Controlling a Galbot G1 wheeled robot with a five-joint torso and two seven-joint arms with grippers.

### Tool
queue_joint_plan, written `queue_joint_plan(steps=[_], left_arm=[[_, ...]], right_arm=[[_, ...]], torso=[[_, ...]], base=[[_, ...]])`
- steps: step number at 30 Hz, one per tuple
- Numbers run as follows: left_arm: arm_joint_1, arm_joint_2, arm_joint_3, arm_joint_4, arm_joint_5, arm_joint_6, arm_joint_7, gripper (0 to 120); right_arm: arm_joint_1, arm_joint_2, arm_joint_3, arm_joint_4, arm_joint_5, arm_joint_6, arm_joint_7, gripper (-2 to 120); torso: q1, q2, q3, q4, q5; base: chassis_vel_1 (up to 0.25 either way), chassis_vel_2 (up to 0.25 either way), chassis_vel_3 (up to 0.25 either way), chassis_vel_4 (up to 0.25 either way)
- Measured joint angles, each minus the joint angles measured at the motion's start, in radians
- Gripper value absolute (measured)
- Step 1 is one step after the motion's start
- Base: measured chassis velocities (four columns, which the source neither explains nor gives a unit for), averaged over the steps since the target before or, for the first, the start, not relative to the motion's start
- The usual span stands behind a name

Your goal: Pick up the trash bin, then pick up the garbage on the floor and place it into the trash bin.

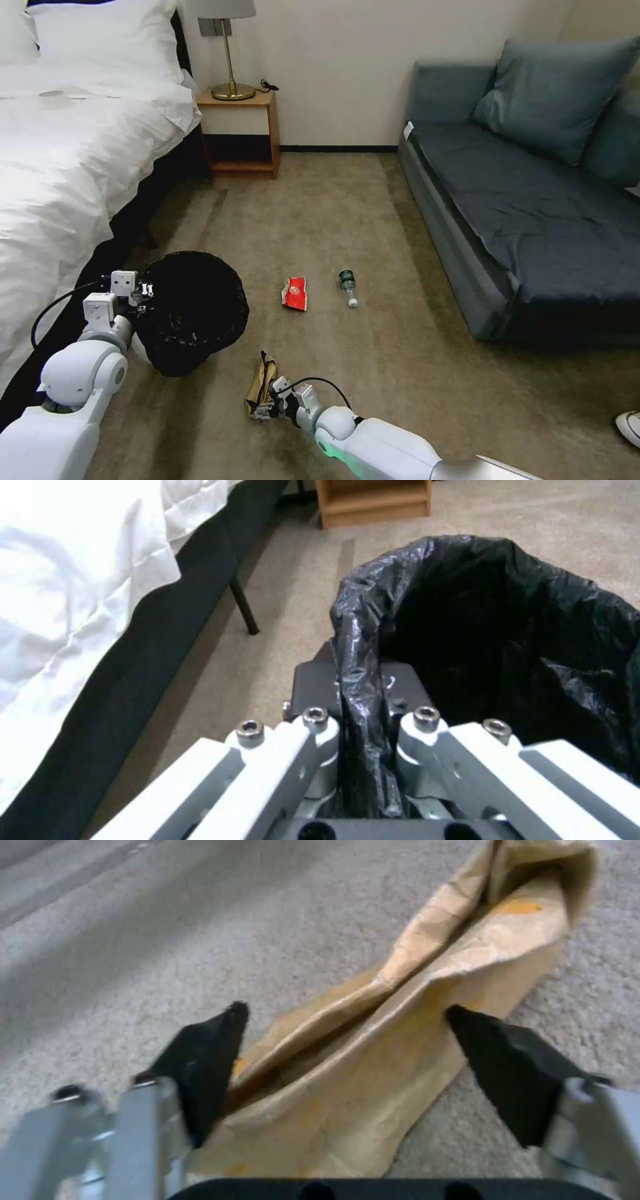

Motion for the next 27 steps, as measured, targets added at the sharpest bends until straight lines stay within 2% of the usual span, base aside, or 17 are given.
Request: queue_joint_plan(steps=[2, 3, 4, 5, 7, 8, 9, 12, 14, 15, 17, 27], left_arm=[[-0.002, 0.000, 0.000, 0.001, 0.000, -0.001, 0.001, 5], [-0.003, 0.000, 0.000, 0.002, 0.000, -0.002, 0.001, 5], [-0.003, 0.002, -0.001, 0.004, -0.001, -0.007, 0.004, 5], [-0.003, 0.002, -0.001, 0.004, -0.001, -0.007, 0.004, 5], [-0.002, 0.006, -0.003, 0.006, -0.002, -0.011, 0.006, 5], [-0.002, 0.006, -0.003, 0.006, -0.002, -0.011, 0.006, 5], [-0.002, 0.009, -0.004, 0.006, -0.003, -0.012, 0.006, 5], [-0.002, 0.010, -0.004, 0.006, -0.004, -0.013, 0.006, 5], [-0.002, 0.010, -0.005, 0.006, -0.004, -0.016, 0.007, 5], [-0.002, 0.010, -0.005, 0.006, -0.004, -0.016, 0.007, 5], [-0.001, 0.008, -0.005, 0.006, -0.004, -0.018, 0.007, 5], [-0.006, 0.006, 0.006, 0.007, -0.003, -0.018, 0.008, 5]], right_arm=[[0.001, 0.002, 0.001, -0.006, 0.000, 0.003, -0.006, 68], [0.001, 0.005, 0.003, -0.016, 0.001, 0.008, -0.017, 61], [-0.001, 0.011, 0.007, -0.032, 0.000, 0.015, -0.033, 48], [-0.001, 0.011, 0.007, -0.032, 0.000, 0.015, -0.033, 48], [-0.005, 0.016, 0.009, -0.040, -0.001, 0.019, -0.039, 38], [-0.005, 0.016, 0.009, -0.040, -0.001, 0.019, -0.039, 38], [-0.005, 0.019, 0.009, -0.043, -0.001, 0.022, -0.041, 30], [-0.005, 0.019, 0.009, -0.043, -0.001, 0.023, -0.042, 23], [-0.003, 0.018, 0.011, -0.043, -0.001, 0.024, -0.044, 13], [-0.003, 0.018, 0.011, -0.043, -0.001, 0.024, -0.044, 13], [-0.003, 0.011, 0.014, -0.041, -0.001, 0.025, -0.046, 1], [-0.011, 0.005, 0.025, -0.032, -0.007, 0.030, -0.052, 0]], torso=[[0.000, 0.000, 0.000, 0.0000, 0.0000], [0.000, 0.000, 0.000, -0.0001, 0.0001], [0.000, 0.000, 0.000, 0.0000, 0.0000], [0.000, 0.000, 0.000, 0.0000, 0.0000], [0.000, 0.000, 0.000, -0.0001, 0.0001], [0.000, 0.000, 0.000, -0.0001, 0.0001], [0.000, 0.000, 0.000, -0.0001, 0.0000], [0.000, 0.000, 0.000, 0.0000, 0.0001], [0.000, 0.000, 0.000, 0.0000, 0.0001], [0.000, 0.000, 0.000, 0.0000, 0.0001], [0.000, 0.000, 0.000, 0.0001, 0.0002], [0.000, 0.000, 0.000, 0.0000, 0.0002]], base=[[0.000, 0.000, 0.000, 0.000], [0.000, 0.000, 0.000, 0.000], [0.000, 0.000, 0.000, 0.000], [0.000, 0.000, 0.000, 0.000], [0.000, 0.000, 0.000, 0.000], [0.000, 0.000, 0.000, 0.000], [0.000, 0.000, 0.000, 0.000], [0.000, 0.000, 0.000, 0.000], [0.000, 0.000, 0.000, 0.000], [0.000, 0.000, 0.000, 0.000], [0.000, 0.000, 0.000, 0.000], [0.000, 0.000, 0.000, 0.000]])
